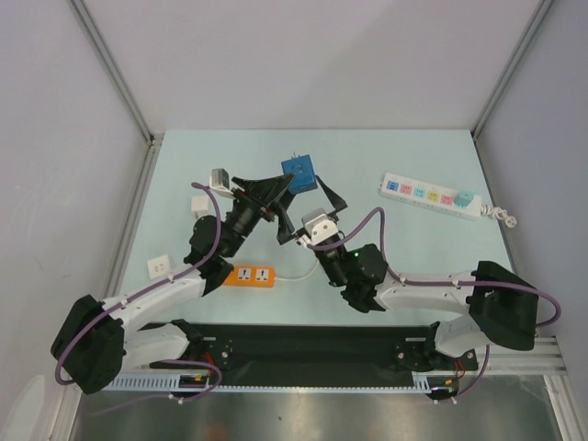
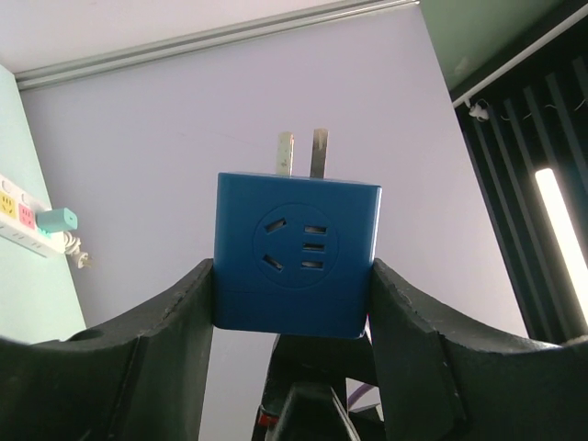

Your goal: Insert the plug

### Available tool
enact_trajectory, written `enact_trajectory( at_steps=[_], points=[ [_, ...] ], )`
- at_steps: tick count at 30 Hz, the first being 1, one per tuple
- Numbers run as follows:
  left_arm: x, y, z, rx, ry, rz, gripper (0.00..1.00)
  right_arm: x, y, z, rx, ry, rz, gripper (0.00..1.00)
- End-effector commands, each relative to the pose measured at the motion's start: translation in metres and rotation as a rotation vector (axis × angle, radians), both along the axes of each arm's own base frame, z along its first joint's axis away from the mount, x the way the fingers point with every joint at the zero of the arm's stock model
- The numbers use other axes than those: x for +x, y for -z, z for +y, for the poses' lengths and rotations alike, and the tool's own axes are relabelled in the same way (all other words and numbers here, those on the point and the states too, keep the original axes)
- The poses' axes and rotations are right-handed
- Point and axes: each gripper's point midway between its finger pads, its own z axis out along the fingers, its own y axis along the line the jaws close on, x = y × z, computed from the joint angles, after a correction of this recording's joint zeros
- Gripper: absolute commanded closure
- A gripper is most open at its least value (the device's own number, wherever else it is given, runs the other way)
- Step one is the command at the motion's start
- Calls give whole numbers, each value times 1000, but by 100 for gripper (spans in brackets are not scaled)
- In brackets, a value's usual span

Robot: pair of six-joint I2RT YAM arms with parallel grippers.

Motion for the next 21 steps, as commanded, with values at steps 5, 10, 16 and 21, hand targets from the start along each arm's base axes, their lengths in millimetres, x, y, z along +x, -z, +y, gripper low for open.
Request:
enact_trajectory(
  at_steps=[5,10,16,21],
  points=[
    [-24,-30,2,-97,31,-44,100,3,-39,-13,122,98,-95,15],
    [-29,-24,2,-104,29,-32,100,10,-38,-16,154,120,-72,7],
    [-30,-19,2,-119,35,-27,100,18,-37,-25,211,138,-28,2],
    [-31,-18,2,-142,43,-24,100,17,-38,-31,241,116,-28,37]
  ],
)
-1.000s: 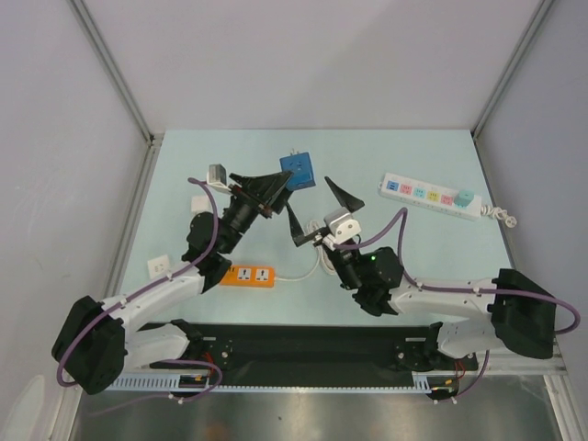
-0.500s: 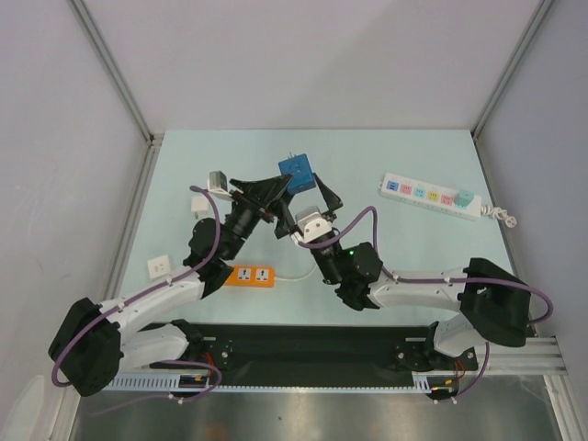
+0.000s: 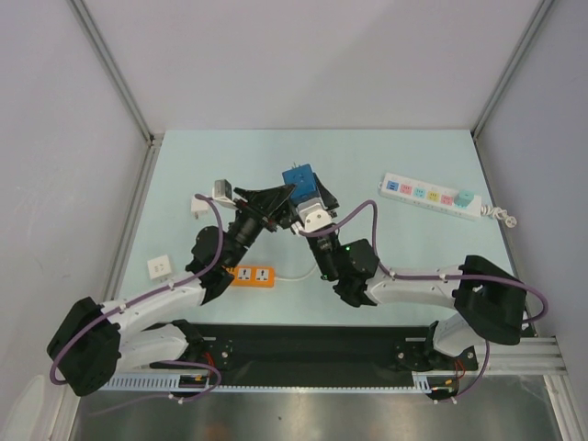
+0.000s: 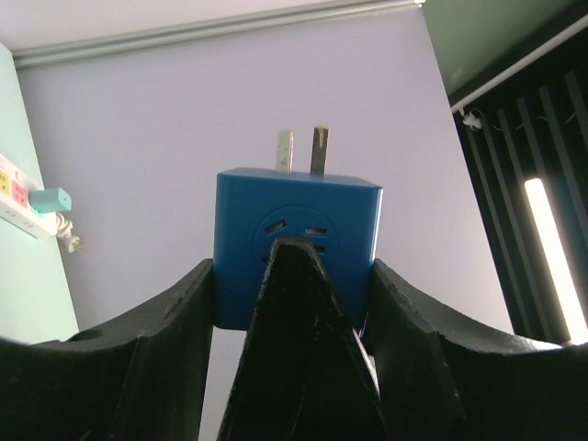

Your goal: Insert the plug

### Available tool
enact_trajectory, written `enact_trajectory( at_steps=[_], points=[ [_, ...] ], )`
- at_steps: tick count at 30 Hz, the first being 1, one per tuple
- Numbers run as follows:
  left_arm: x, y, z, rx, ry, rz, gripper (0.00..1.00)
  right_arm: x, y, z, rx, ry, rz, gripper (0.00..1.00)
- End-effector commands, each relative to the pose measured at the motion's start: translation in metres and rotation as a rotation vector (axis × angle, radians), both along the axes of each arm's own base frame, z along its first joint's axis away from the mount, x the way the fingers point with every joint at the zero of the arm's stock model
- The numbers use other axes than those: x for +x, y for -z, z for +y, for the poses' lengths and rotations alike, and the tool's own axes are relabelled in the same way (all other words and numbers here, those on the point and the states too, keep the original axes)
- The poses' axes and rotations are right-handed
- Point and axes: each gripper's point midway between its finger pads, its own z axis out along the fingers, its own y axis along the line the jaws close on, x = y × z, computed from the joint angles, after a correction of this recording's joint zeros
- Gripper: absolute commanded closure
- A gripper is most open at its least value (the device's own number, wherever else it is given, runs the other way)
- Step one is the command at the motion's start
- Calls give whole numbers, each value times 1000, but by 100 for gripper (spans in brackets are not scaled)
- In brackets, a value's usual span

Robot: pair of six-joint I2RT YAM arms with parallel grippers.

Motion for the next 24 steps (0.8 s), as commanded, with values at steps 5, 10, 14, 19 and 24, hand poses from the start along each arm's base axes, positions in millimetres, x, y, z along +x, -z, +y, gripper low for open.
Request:
enact_trajectory(
  at_steps=[5,10,14,19,24],
  points=[
    [-18,-32,3,-122,57,-78,100,-16,-42,-29,256,-63,-77,86],
    [-22,-35,-4,-118,92,-122,40,-21,-47,-43,291,-73,-78,100],
    [-25,-28,-11,-73,123,-126,14,-20,-48,-57,282,-35,-40,100],
    [-23,-8,-2,11,63,-127,11,-7,-31,-73,267,-24,151,100],
    [-16,23,2,299,31,-70,10,25,-8,-120,232,31,498,100]
  ],
)
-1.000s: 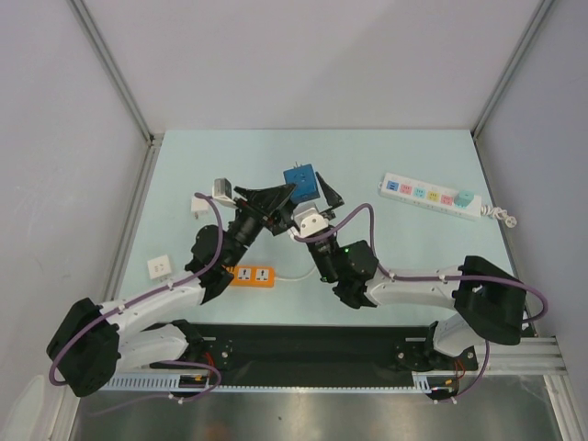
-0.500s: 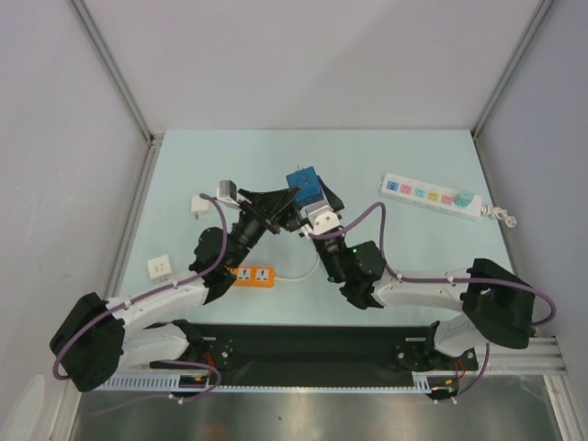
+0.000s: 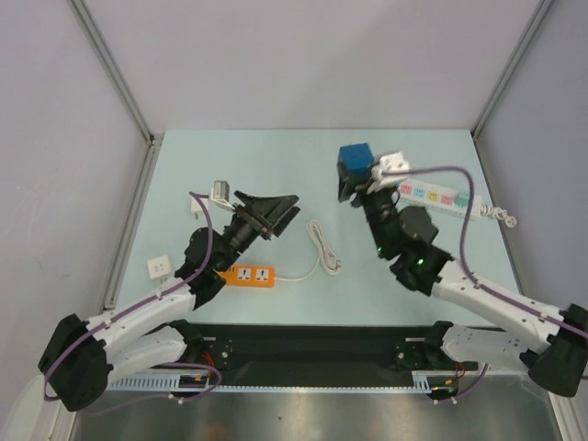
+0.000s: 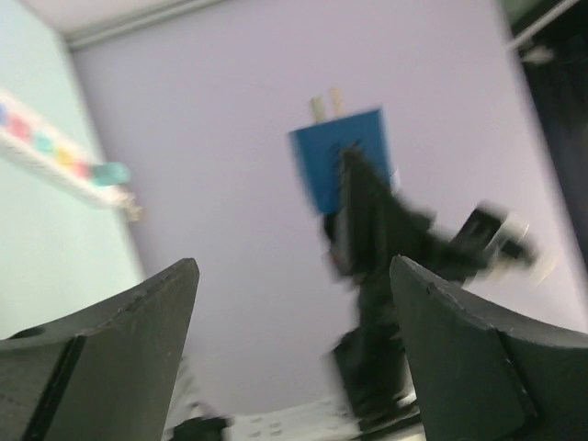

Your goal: Insert the plug

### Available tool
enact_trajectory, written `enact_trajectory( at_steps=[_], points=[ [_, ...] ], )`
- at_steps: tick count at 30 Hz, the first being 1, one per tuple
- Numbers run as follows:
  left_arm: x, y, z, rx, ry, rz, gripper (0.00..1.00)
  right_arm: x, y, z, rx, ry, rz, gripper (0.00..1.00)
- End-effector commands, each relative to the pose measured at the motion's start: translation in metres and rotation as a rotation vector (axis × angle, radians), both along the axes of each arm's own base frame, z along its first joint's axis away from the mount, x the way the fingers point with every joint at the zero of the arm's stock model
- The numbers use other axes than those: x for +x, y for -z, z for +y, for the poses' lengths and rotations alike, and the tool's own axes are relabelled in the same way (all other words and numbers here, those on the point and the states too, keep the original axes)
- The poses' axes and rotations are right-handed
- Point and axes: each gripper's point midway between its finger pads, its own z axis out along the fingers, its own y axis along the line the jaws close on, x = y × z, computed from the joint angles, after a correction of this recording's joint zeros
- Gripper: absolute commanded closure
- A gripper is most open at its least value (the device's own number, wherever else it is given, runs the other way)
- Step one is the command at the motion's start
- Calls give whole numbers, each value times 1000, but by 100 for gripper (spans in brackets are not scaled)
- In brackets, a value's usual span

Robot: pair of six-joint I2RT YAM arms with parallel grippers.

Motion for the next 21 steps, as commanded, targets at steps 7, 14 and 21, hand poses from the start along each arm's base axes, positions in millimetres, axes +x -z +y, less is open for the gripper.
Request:
enact_trajectory(
  at_steps=[7,14,21],
  points=[
    [5,12,10,834,-16,-254,7,49,33,-125,80,197,668,100],
    [10,12,7,1160,130,-380,0,72,86,-189,43,339,1033,100],
    [28,68,13,1354,177,-362,0,110,147,-197,-13,363,1282,100]
  ],
)
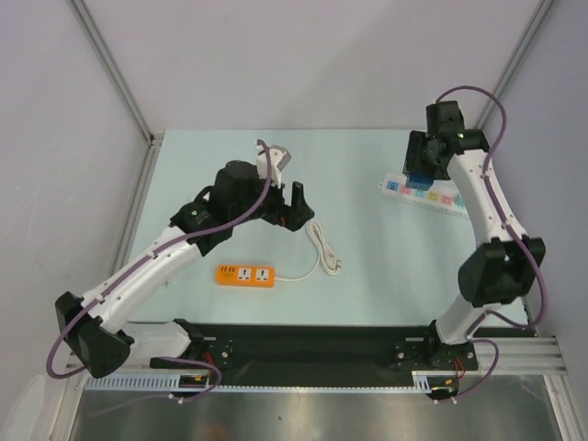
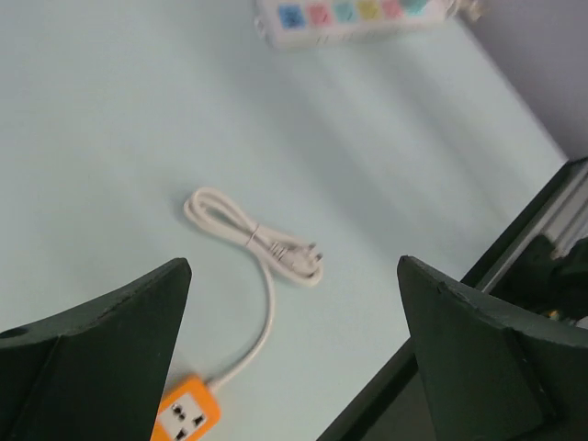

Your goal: Insert the plug

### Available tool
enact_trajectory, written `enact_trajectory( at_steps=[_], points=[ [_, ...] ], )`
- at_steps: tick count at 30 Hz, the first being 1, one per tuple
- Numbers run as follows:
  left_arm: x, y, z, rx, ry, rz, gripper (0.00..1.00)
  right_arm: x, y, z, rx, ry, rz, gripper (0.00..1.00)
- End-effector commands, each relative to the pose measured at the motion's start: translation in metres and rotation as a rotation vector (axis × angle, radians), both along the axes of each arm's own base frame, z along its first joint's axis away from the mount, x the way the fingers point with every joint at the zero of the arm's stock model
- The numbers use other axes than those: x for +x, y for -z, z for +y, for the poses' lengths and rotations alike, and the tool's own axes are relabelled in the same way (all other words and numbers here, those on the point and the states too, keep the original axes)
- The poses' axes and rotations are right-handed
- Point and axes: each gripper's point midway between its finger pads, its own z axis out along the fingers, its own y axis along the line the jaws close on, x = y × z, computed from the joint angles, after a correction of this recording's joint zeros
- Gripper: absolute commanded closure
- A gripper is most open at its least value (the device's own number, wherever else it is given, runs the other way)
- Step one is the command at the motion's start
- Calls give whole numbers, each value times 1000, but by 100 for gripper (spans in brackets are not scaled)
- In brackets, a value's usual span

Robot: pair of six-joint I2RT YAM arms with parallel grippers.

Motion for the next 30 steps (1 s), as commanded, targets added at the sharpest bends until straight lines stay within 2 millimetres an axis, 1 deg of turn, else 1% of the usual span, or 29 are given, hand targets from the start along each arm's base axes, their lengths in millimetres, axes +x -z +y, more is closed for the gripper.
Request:
enact_trajectory(
  at_steps=[1,2,4,5,6,7,8,9,11,12,13,15,16,18,21,22,23,24,26,27,29,30],
  points=[
    [1,39,16,186,35,-13,0,7,5,10,33,-42,89,100],
    [0,52,19,218,38,-4,0,15,24,7,21,-34,148,100],
    [4,64,26,263,6,14,0,24,34,2,16,-16,183,100],
    [4,61,26,262,10,8,0,35,38,1,19,-12,192,100],
    [0,58,27,253,17,3,0,41,42,-3,21,-3,205,100],
    [0,57,27,243,16,-2,0,47,42,-5,17,0,203,100],
    [0,57,27,238,13,-11,0,54,37,-8,17,11,189,100],
    [-1,55,28,235,8,-19,0,60,49,-9,26,12,217,100],
    [1,50,33,235,-20,-39,0,67,55,-12,33,16,233,100],
    [2,50,35,240,-29,-43,0,72,53,-12,36,16,219,100],
    [2,47,36,237,-34,-49,0,76,63,-10,38,11,239,100],
    [3,46,39,239,-46,-56,0,78,68,-15,11,26,250,100],
    [4,46,39,238,-52,-58,0,79,75,-20,3,35,267,100],
    [4,47,39,238,-54,-56,0,78,81,-24,17,38,285,100],
    [6,48,40,236,-60,-49,0,77,87,-36,1,54,302,100],
    [6,48,40,235,-59,-48,0,75,89,-50,-4,80,309,100],
    [6,48,41,234,-63,-47,0,74,91,-55,-8,87,316,100],
    [6,47,41,233,-65,-50,0,72,92,-64,-9,104,319,100],
    [7,46,43,228,-73,-50,0,69,95,-73,-14,119,332,100],
    [7,46,43,225,-73,-49,0,67,96,-82,-22,139,338,100],
    [8,44,44,219,-77,-52,0,66,98,-88,-16,141,342,100],
    [8,46,44,219,-76,-49,0,66,101,-90,15,134,345,100]
  ],
)
